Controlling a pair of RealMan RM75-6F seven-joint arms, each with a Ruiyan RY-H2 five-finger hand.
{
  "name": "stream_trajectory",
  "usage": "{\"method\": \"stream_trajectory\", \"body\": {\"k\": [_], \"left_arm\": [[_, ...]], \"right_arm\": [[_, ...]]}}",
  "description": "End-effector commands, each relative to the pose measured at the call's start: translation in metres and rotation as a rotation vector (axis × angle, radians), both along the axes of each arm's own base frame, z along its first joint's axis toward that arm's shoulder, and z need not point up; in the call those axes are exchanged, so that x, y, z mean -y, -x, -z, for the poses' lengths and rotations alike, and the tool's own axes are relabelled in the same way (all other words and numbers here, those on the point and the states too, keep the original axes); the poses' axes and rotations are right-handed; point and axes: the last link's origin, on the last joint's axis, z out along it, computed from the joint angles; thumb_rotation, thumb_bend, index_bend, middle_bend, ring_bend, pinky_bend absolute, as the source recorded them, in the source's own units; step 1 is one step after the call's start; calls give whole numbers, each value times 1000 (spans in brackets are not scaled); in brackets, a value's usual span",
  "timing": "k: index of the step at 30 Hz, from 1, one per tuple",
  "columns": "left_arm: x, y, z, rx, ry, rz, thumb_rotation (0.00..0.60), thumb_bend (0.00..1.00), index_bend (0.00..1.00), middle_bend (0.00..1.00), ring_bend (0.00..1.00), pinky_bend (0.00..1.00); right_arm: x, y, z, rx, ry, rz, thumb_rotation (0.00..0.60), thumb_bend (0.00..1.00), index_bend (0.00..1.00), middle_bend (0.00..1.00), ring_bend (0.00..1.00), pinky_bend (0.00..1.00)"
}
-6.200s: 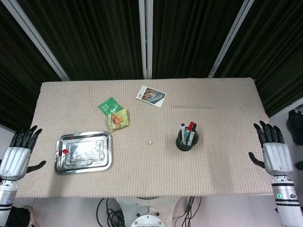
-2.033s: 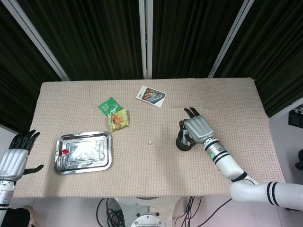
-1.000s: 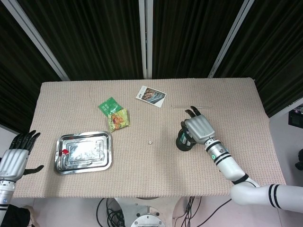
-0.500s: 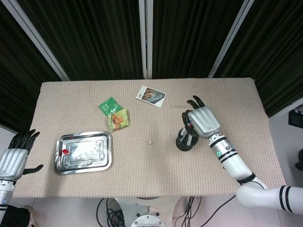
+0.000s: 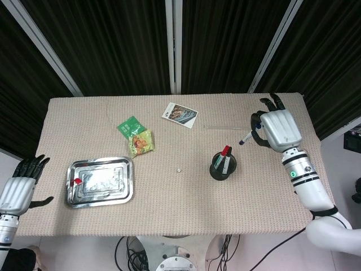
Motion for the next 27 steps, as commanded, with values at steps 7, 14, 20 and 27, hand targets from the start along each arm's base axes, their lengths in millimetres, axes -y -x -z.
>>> {"method": "stream_trajectory", "body": {"k": [7,14,20,27], "left_arm": [[-3,3,4,-3,14,-10,600,94,56,0,0,20],[-4,5,6,1,21,-19,600,94,56,0,0,20],[-4,8,4,8,17,-23,600,95,56,0,0,20],[-2,14,2,17,12,-32,600,94,56,0,0,20]], "right_arm": [[9,62,12,-131,-35,152,600,350,705,651,131,0],[18,75,46,-229,-84,166,600,350,707,651,131,0],[28,73,78,-253,-124,167,600,350,707,651,131,0],[35,66,106,-246,-156,164,600,336,701,641,128,0]]}}
